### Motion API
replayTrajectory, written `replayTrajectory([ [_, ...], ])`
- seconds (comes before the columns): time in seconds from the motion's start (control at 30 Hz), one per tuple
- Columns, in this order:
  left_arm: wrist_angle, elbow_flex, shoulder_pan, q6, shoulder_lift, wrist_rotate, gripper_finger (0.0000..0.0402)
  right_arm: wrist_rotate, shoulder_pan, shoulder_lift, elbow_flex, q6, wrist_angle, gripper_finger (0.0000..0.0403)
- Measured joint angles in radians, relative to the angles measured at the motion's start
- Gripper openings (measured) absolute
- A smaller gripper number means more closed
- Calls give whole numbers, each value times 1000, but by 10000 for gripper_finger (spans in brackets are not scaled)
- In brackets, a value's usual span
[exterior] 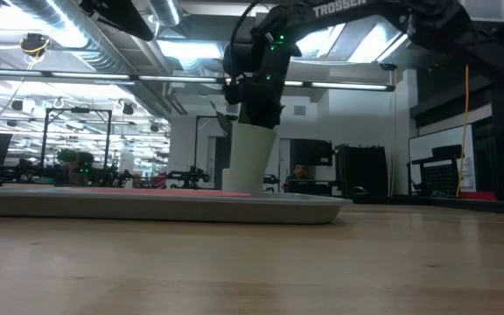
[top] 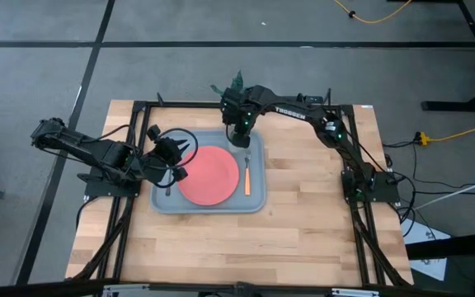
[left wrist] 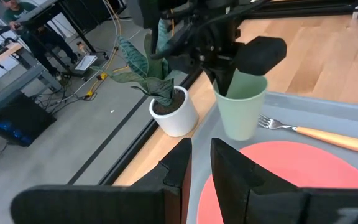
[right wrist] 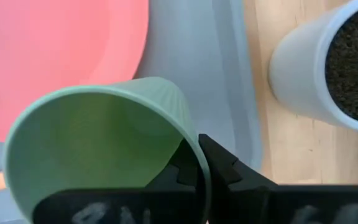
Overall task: Pick and place plate/cup/fork/spoon on tray
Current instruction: Put the green cup on the blue tray above the plate
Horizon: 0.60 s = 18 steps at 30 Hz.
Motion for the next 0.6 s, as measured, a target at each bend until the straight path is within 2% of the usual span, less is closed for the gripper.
replayTrajectory([
  [0.53,0,0,0,-1,0,4,53,12,6,15,0,5,5,2],
  [0.6,0,0,0,-2,0,17,53,51,19,10,0,26,5,2],
])
